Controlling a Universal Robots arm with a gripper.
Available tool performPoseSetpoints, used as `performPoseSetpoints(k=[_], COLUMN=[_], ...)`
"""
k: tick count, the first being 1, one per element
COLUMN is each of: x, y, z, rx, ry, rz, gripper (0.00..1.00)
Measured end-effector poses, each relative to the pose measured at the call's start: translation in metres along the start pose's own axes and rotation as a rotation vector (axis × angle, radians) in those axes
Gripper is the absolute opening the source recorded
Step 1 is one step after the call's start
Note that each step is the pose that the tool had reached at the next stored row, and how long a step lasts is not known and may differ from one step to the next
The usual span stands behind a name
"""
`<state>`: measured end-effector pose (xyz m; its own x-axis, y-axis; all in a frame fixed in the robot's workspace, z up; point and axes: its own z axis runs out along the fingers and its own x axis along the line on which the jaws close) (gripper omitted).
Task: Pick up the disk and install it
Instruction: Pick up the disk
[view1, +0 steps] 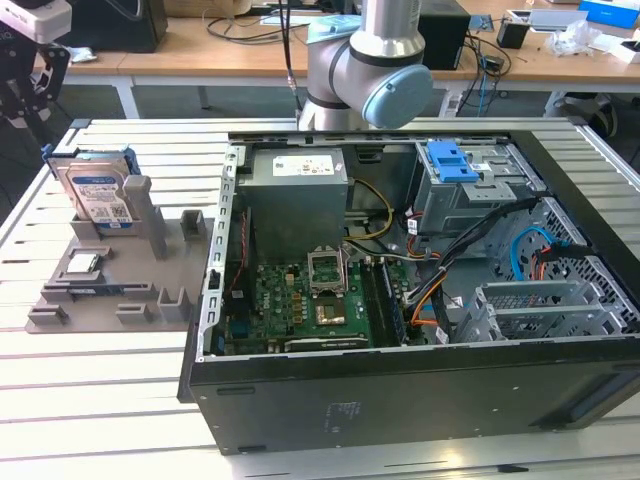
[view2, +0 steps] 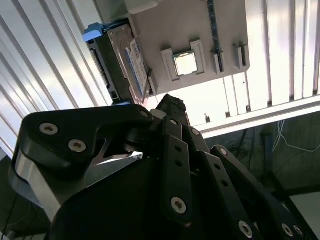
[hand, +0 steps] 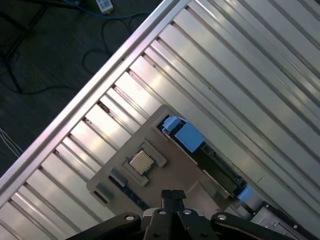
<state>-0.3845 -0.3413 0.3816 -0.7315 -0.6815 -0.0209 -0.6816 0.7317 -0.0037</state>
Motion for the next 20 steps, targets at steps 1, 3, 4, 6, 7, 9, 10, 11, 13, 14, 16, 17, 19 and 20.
performPoseSetpoints(k=[1,3,4,6,7,9,10,11,13,14,16,17,19,20], x=[0.0,0.0,0.0,0.0,0.0,0.0,0.0,0.0,0.0,0.0,0.0,0.0,0.0,0.0], y=[0.0,0.0,0.0,0.0001,0.0001,0.0,0.0,0.0001,0.0,0.0,0.0,0.0,0.0,0.0], z=[-0.0001,-0.0001,-0.0001,0.0,0.0,0.0,0.0,0.0,0.0,0.0,-0.0001,-0.0001,-0.0001,0.0], rx=[0.0016,0.004,0.0038,0.0033,0.0031,0.0028,0.0027,0.0025,0.0021,0.0019,0.0012,0.001,0.0004,0.0003], ry=[0.0018,0.0046,0.0045,0.0043,0.0042,0.0041,0.0041,0.004,0.0038,0.0038,0.0036,0.0035,0.0033,0.0032], rz=[-0.007,-0.041,-0.062,-0.088,-0.096,-0.115,-0.121,-0.129,-0.154,-0.164,-0.196,-0.213,-0.243,-0.257], gripper=[0.11,0.11,0.11,0.11,0.11,0.11,0.11,0.11,0.11,0.11,0.11,0.11,0.11,0.11])
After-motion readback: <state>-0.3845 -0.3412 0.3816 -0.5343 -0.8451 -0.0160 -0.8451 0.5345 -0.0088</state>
